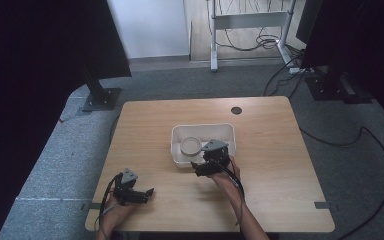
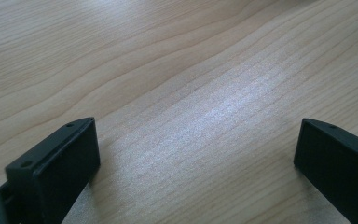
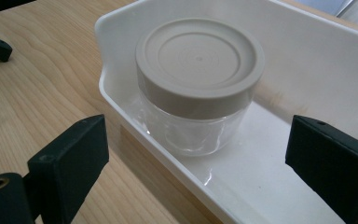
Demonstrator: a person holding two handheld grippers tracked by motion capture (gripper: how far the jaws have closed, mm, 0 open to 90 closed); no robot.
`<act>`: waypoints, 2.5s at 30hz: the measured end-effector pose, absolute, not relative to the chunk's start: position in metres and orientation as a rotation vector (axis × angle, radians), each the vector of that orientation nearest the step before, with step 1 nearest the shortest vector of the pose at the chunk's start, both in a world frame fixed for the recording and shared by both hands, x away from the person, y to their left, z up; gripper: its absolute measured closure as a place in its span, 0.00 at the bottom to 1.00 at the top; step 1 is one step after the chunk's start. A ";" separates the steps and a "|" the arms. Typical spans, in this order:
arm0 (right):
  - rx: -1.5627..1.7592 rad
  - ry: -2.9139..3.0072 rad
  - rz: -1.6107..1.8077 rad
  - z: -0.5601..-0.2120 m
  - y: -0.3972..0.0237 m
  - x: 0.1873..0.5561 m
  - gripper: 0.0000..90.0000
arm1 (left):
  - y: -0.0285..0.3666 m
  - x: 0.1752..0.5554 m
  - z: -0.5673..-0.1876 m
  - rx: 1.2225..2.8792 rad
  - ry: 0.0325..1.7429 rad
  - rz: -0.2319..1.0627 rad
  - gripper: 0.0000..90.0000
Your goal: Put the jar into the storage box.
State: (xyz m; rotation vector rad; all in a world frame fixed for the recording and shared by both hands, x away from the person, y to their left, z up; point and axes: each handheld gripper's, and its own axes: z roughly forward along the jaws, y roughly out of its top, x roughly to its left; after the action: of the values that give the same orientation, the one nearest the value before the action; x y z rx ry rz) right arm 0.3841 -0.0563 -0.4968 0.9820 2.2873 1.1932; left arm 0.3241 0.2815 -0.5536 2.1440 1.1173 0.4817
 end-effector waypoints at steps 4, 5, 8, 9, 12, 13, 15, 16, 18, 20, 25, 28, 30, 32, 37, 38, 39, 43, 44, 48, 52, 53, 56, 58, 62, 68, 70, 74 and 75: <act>0.980 2.285 1.194 -0.497 -0.059 0.382 0.06 | 0.282 0.324 -0.554 2.145 1.117 0.482 0.00; 0.978 2.285 1.196 -0.497 -0.060 0.382 0.07 | 0.282 0.324 -0.554 2.145 1.117 0.482 0.00; 0.979 2.286 1.200 -0.497 -0.063 0.380 0.07 | 0.282 0.324 -0.554 2.147 1.115 0.482 0.00; 0.979 2.287 1.199 -0.497 -0.065 0.379 0.07 | 0.282 0.324 -0.554 2.147 1.116 0.482 0.00; 0.984 2.287 1.200 -0.498 -0.067 0.378 0.08 | 0.281 0.324 -0.554 2.143 1.118 0.482 0.00; 0.986 2.287 1.199 -0.498 -0.068 0.378 0.08 | 0.281 0.324 -0.554 2.143 1.118 0.481 0.00; 0.992 2.288 1.197 -0.499 -0.070 0.377 0.08 | 0.281 0.324 -0.554 2.143 1.118 0.482 0.00; 0.994 2.290 1.192 -0.499 -0.072 0.376 0.08 | 0.281 0.324 -0.554 2.143 1.118 0.482 0.00; 0.992 2.292 1.189 -0.499 -0.073 0.375 0.08 | 0.281 0.324 -0.554 2.143 1.118 0.482 0.00; 0.990 2.290 1.188 -0.500 -0.076 0.373 0.08 | 0.281 0.324 -0.554 2.143 1.118 0.482 0.00; 0.991 2.287 1.178 -0.500 -0.079 0.371 0.07 | 0.281 0.324 -0.554 2.143 1.118 0.482 0.00; 0.992 2.296 1.170 -0.500 -0.083 0.369 0.07 | 0.281 0.324 -0.554 2.143 1.118 0.482 0.00; 0.992 2.303 1.164 -0.501 -0.085 0.367 0.07 | 0.281 0.324 -0.554 2.143 1.118 0.482 0.00; 0.992 2.305 1.158 -0.501 -0.087 0.366 0.06 | 0.281 0.324 -0.554 2.143 1.118 0.482 0.00; 0.994 2.300 1.155 -0.502 -0.092 0.362 0.06 | 0.282 0.324 -0.554 2.144 1.117 0.482 0.00; 1.000 2.299 1.155 -0.503 -0.094 0.362 0.06 | 0.281 0.324 -0.554 2.144 1.117 0.482 0.00; 1.009 2.296 1.156 -0.503 -0.095 0.361 0.05 | 0.282 0.324 -0.554 2.144 1.117 0.482 0.00; 1.022 2.283 1.155 -0.504 -0.103 0.358 0.05 | 0.281 0.324 -0.554 2.144 1.118 0.483 0.00; 1.026 2.278 1.157 -0.504 -0.104 0.357 0.05 | 0.281 0.324 -0.554 2.143 1.119 0.483 0.00; 1.032 2.269 1.154 -0.503 -0.112 0.353 0.05 | 0.281 0.324 -0.554 2.143 1.119 0.483 0.00; 1.036 2.259 1.149 -0.503 -0.120 0.350 0.05 | 0.281 0.324 -0.554 2.143 1.119 0.483 0.00; 1.043 2.256 1.149 -0.504 -0.123 0.348 0.05 | 0.281 0.324 -0.554 2.143 1.119 0.483 0.00; 1.042 2.255 1.145 -0.504 -0.127 0.346 0.05 | 0.281 0.324 -0.554 2.143 1.119 0.483 0.00; 1.051 2.252 1.143 -0.505 -0.130 0.345 0.05 | 0.281 0.324 -0.554 2.143 1.120 0.483 0.00; 1.055 2.252 1.134 -0.507 -0.137 0.341 0.05 | 0.281 0.324 -0.554 2.142 1.120 0.483 0.00; 1.073 2.238 1.120 -0.509 -0.148 0.335 0.05 | 0.281 0.324 -0.554 2.142 1.120 0.483 0.00; 1.079 2.231 1.118 -0.509 -0.151 0.333 0.05 | 0.281 0.324 -0.554 2.142 1.121 0.483 0.00; 1.091 2.216 1.114 -0.508 -0.159 0.329 0.05 | 0.281 0.324 -0.554 2.141 1.123 0.484 0.00; 1.094 2.212 1.112 -0.508 -0.162 0.328 0.05 | 0.281 0.324 -0.554 2.141 1.123 0.484 0.00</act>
State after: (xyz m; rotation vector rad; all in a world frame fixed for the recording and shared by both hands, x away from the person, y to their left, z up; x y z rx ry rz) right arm 0.3280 -0.1621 -0.5081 1.0936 2.2122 1.1118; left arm 0.3236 0.2812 -0.5537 2.1411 1.1225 0.4844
